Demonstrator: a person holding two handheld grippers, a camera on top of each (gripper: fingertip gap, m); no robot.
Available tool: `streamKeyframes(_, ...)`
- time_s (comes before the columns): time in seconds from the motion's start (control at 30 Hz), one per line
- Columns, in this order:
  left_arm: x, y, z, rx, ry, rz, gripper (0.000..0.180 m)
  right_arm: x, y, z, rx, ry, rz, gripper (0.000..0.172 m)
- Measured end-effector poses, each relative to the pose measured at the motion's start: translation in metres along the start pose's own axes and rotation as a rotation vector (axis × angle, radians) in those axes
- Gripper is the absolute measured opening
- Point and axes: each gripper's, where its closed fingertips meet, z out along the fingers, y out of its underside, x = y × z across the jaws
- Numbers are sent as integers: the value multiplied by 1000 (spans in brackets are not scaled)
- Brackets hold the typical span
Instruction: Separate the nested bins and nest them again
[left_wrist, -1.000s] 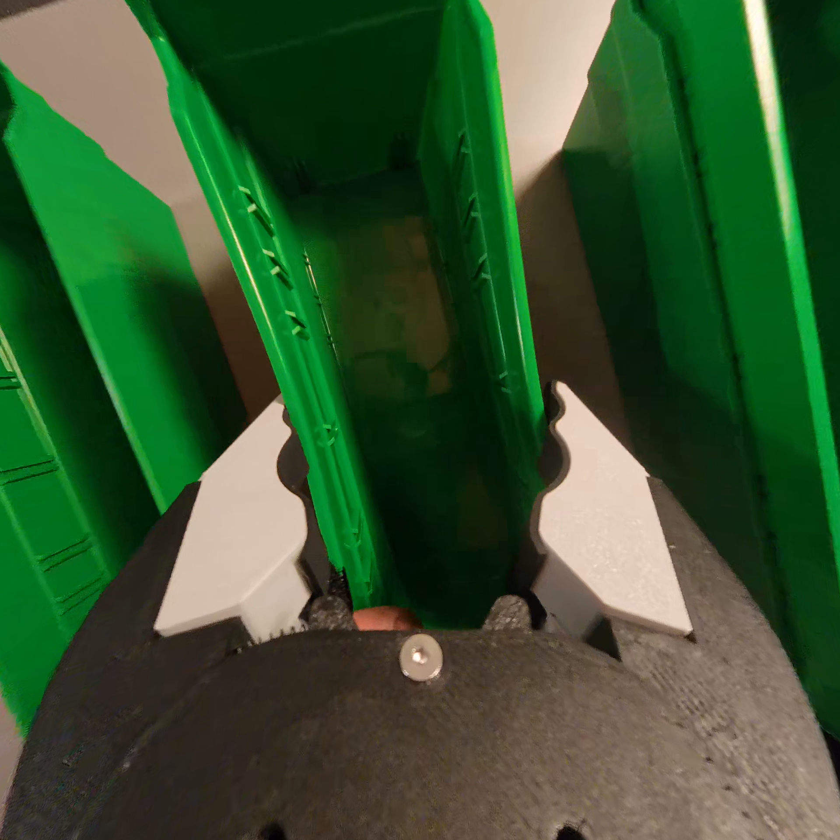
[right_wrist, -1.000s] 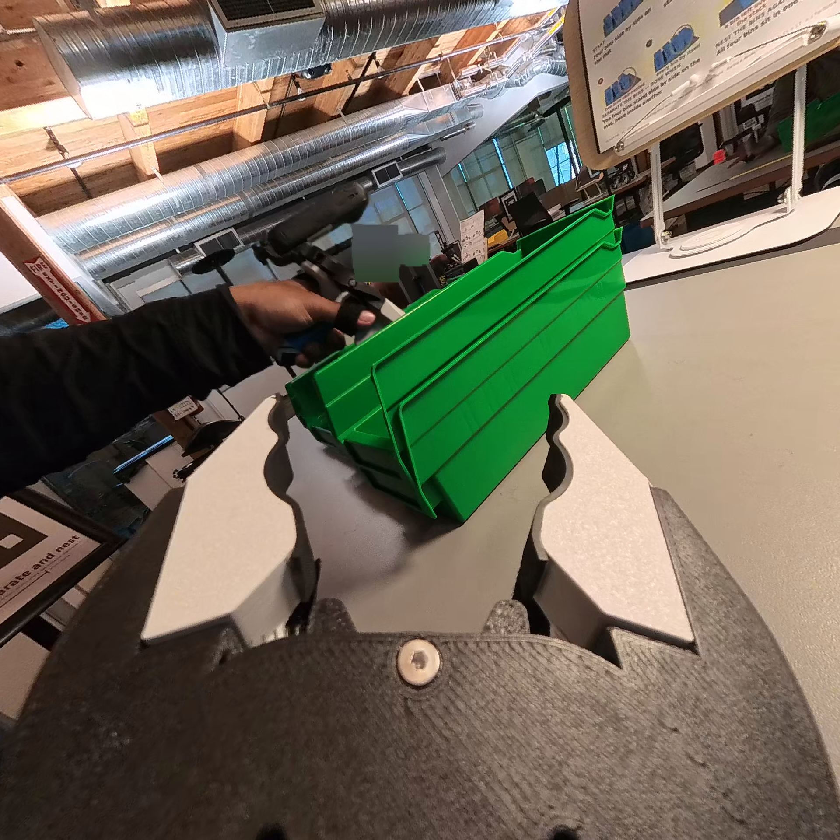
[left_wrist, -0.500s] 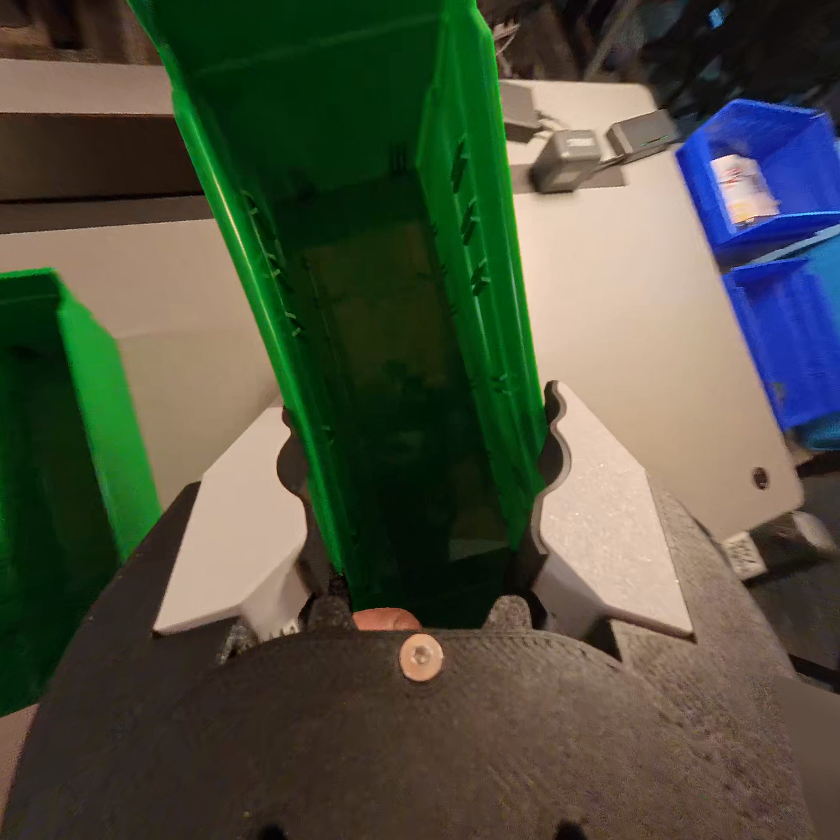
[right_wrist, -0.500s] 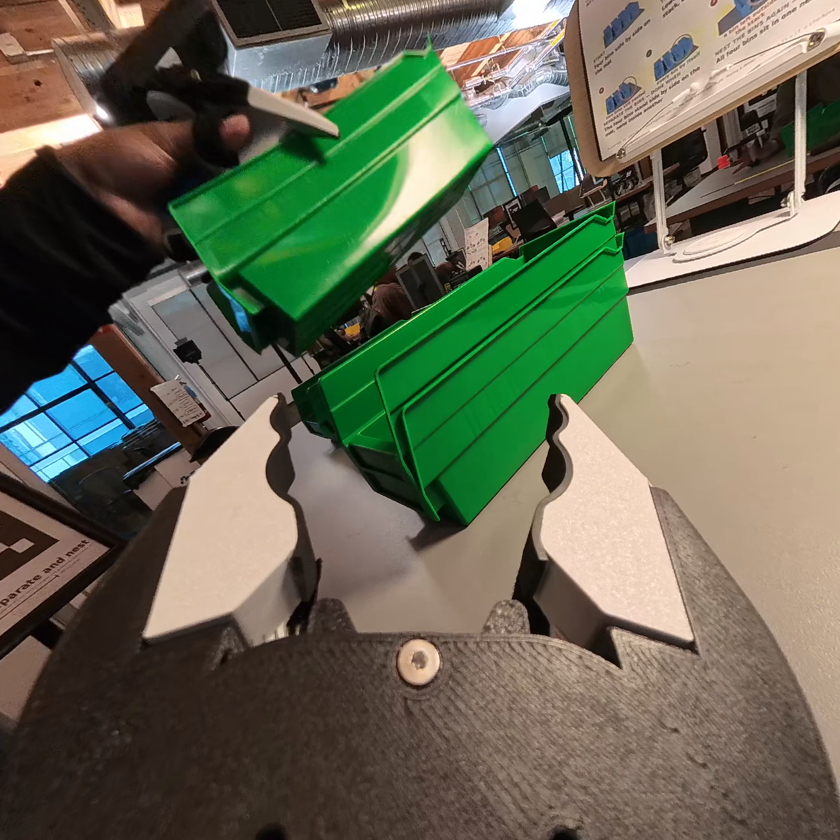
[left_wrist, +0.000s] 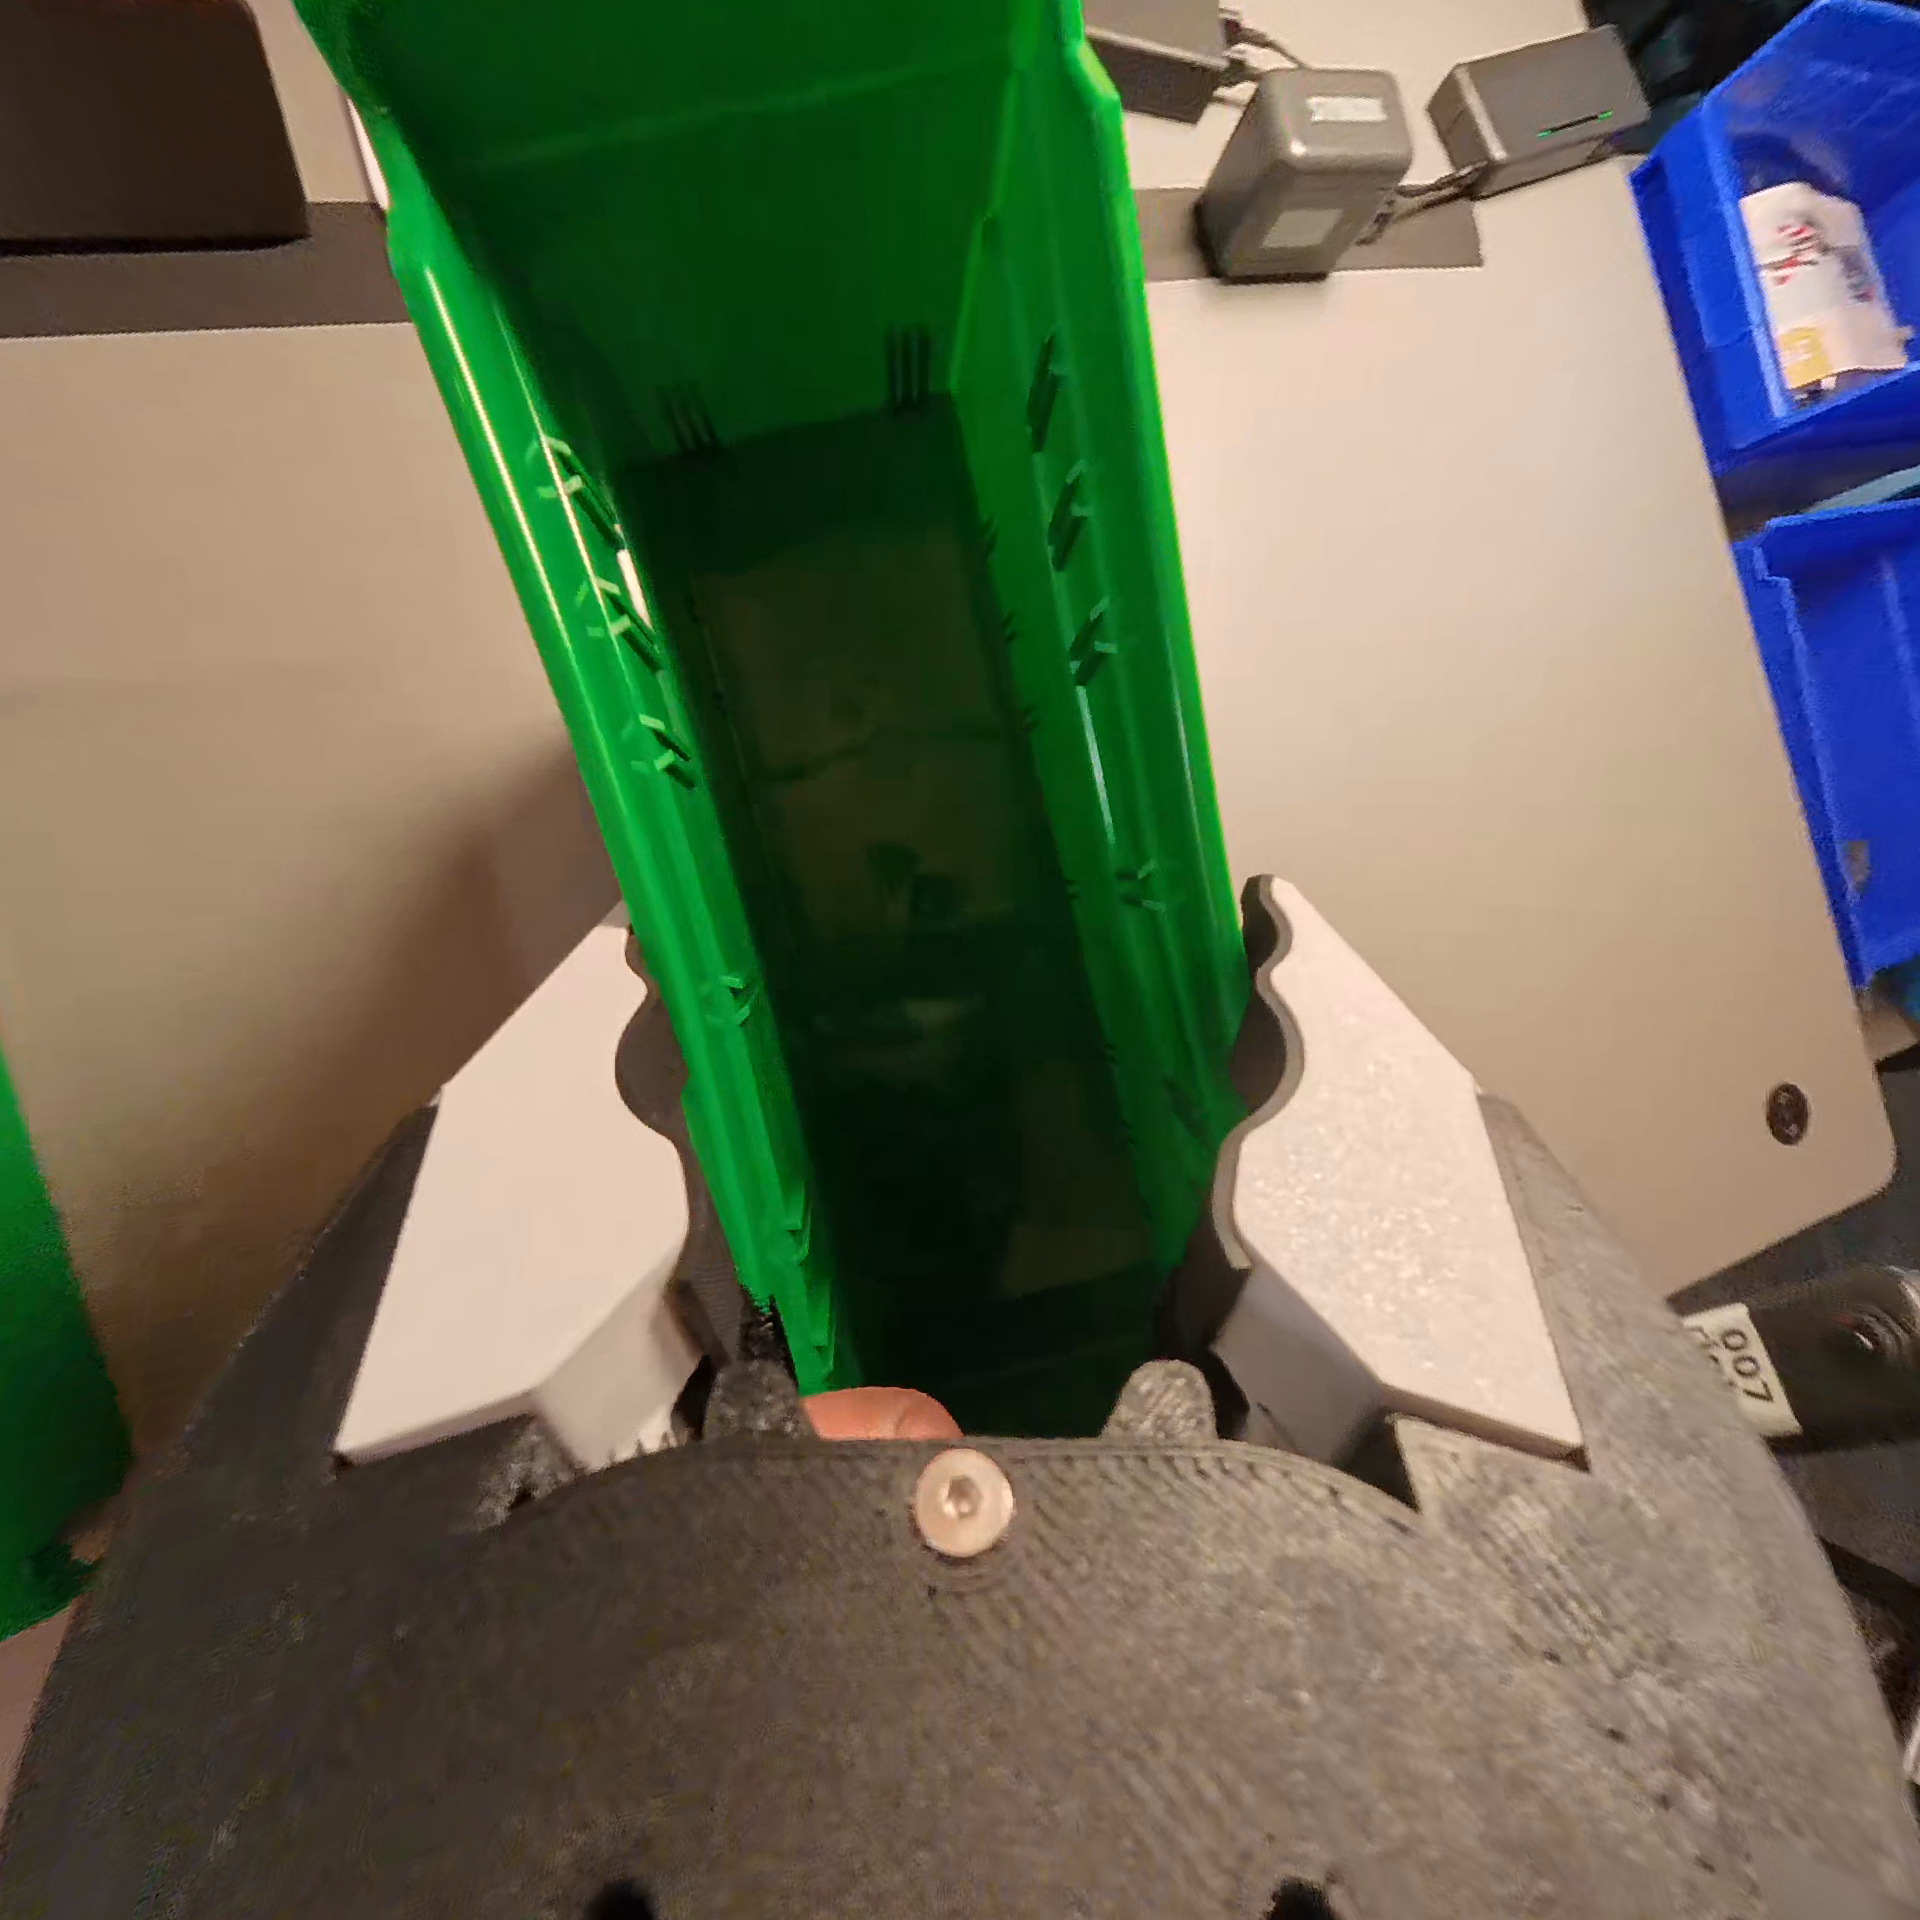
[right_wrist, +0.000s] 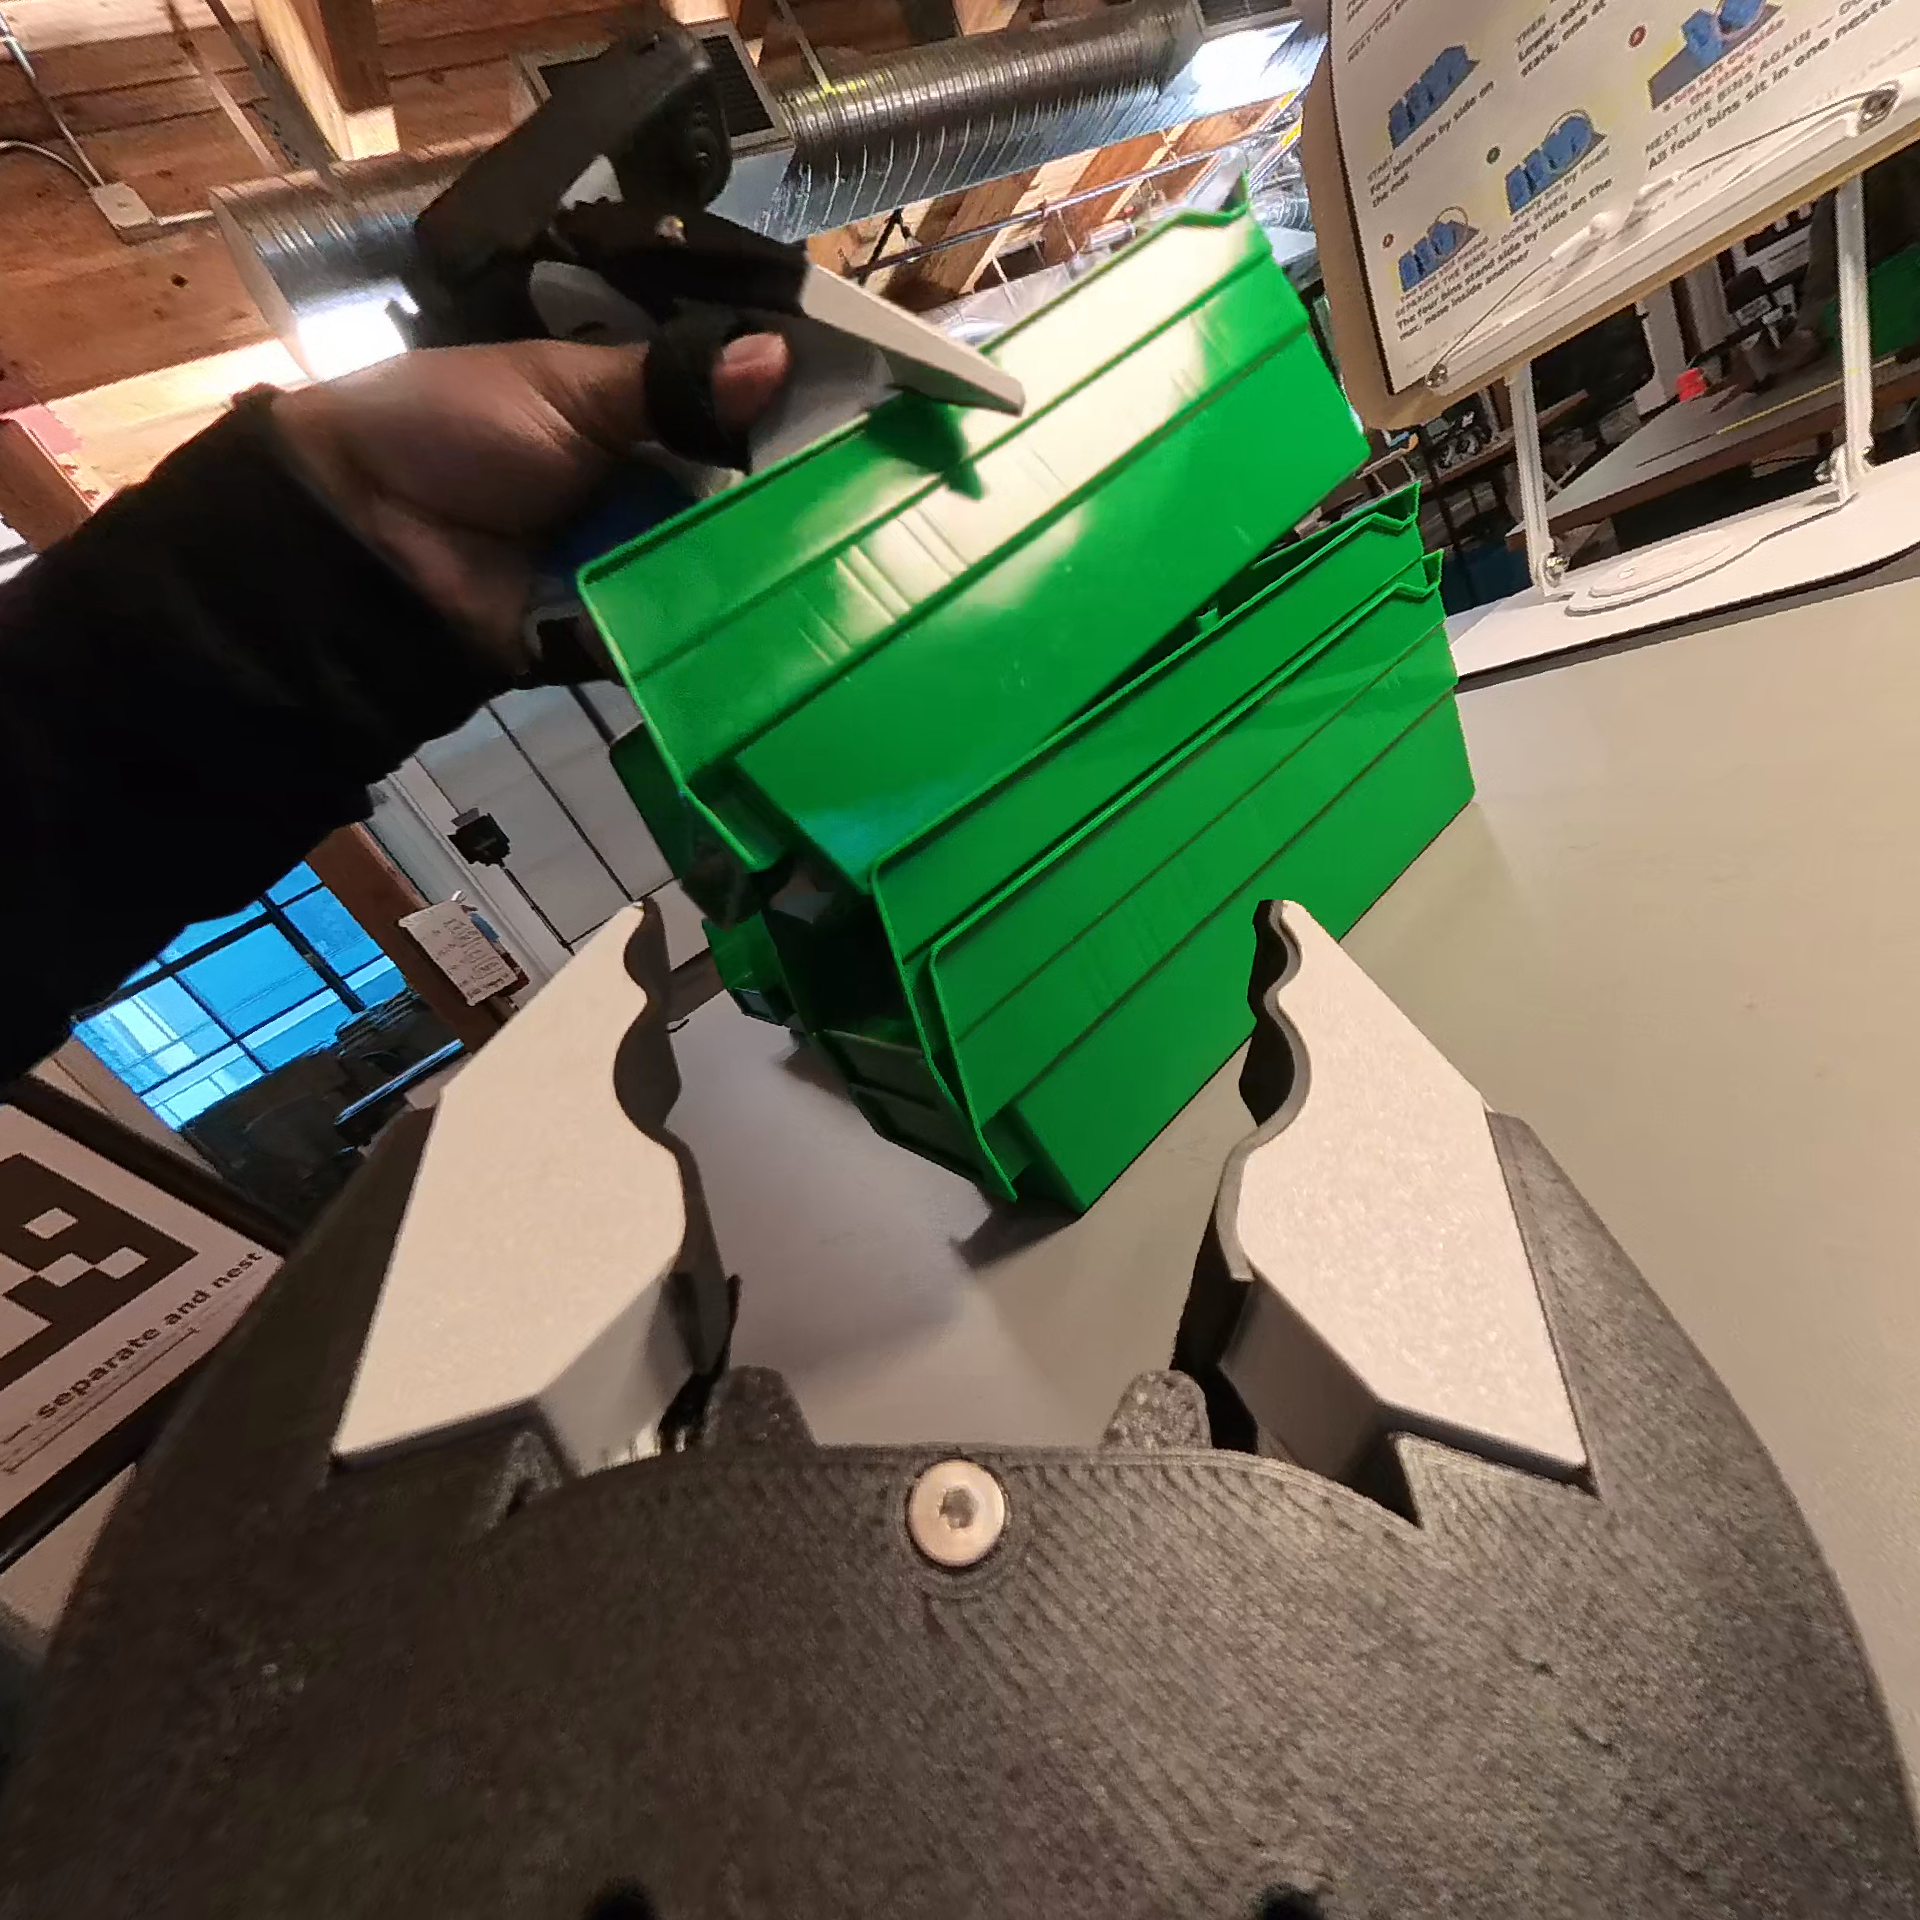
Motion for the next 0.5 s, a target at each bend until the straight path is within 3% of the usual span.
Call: streamKeyframes(0.5, -12, 22, 56, -98, -173, 86, 118, 0, 0, 0, 0, -14, 24, 112)
